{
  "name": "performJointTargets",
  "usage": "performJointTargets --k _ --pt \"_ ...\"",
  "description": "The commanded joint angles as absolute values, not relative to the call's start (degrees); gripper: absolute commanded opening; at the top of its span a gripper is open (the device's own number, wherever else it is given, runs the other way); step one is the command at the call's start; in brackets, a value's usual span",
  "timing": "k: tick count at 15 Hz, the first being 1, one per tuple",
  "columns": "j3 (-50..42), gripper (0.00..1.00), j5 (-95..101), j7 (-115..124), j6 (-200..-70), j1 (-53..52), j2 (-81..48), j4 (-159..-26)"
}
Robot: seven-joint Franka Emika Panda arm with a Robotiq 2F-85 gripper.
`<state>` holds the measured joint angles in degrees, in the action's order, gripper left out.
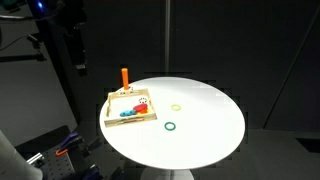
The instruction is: Put the small dark green ring in the box, then remove the big blue ring from the box
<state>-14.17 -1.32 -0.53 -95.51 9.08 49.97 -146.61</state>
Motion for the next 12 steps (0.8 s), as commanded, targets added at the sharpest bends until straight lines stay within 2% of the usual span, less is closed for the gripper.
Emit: performJointTargets --k 1,12 --pt "-13.3 1.0 -2.0 -0.4 -98.9 9.9 45.5 -145.2" --pt "-12.1 1.0 -2.7 -0.1 -113.7 8.9 24.8 -138.8"
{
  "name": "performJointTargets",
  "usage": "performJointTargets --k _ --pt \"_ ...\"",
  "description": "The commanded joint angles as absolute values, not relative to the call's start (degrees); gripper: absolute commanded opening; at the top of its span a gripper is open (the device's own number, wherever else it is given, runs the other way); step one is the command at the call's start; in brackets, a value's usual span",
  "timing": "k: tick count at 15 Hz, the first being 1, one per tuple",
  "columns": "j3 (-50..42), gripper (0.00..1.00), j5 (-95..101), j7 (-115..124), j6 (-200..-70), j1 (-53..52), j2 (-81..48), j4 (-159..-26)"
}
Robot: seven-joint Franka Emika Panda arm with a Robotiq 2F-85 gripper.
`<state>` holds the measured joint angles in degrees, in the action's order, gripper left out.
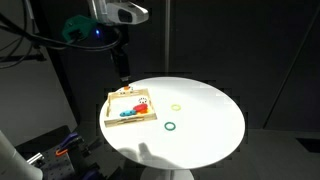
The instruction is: Put the small dark green ring in the box, then remove the big blue ring from the box
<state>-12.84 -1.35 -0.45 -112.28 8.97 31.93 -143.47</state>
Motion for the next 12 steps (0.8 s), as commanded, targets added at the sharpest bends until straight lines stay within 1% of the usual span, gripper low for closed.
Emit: performJointTargets --k 1,9,11,12 --pt "-11.8 1.0 -2.7 0.0 -114.3 8.9 22.8 -137.8" --pt "-9.9 1.0 -1.5 0.0 -116.7 8.6 5.4 -128.0" --pt "-9.4 1.0 -0.2 0.9 -117.3 8.8 2.9 -126.1" --pt "-9.6 1.0 -1.4 -0.3 -117.6 8.9 5.7 -129.5"
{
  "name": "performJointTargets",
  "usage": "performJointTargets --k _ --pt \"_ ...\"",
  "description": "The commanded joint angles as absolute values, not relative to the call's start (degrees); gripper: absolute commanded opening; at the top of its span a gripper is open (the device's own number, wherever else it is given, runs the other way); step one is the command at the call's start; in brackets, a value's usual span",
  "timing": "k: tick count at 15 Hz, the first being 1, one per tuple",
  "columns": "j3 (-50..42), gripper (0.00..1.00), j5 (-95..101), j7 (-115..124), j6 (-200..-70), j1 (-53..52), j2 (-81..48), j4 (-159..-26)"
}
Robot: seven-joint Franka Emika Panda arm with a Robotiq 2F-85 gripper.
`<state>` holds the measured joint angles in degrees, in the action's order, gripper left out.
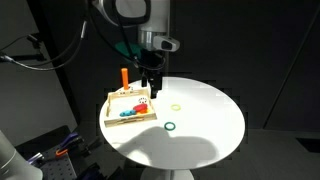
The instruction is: Put the small dark green ring in the box, then remove the big blue ring from the box
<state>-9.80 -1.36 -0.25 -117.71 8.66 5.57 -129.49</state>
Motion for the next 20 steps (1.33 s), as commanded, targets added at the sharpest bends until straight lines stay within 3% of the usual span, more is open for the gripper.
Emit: performJointTargets --k 1,9,20 --pt "-9.6 1.0 -1.4 -0.3 -117.6 8.8 4.6 -128.8" --pt "-9.5 1.0 -0.6 1.7 -120.1 8.9 2.3 -128.3" --pt "-8.1 1.0 0.0 6.6 -135.2 7.1 -13.0 -124.7"
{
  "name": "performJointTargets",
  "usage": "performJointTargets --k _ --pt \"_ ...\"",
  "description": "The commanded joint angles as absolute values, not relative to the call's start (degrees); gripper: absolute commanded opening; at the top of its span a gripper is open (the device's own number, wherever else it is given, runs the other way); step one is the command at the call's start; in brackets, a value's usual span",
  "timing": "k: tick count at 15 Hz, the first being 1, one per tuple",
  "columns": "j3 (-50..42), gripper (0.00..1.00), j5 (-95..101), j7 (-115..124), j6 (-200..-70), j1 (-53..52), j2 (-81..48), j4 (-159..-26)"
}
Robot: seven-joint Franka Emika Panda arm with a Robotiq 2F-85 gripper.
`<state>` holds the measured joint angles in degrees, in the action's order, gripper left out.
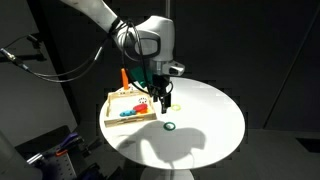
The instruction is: Put the small dark green ring in the box, then remove the big blue ring from the box
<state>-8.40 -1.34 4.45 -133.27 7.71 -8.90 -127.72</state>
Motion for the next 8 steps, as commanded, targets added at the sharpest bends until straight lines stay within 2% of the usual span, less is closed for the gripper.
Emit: performJointTargets --k 1,8 --pt "-8.3 1.0 0.6 7.1 -136.1 6.8 -14.4 -124.1" --pt "-8.6 1.0 0.3 8.4 -138.8 6.3 -24.9 -117.0"
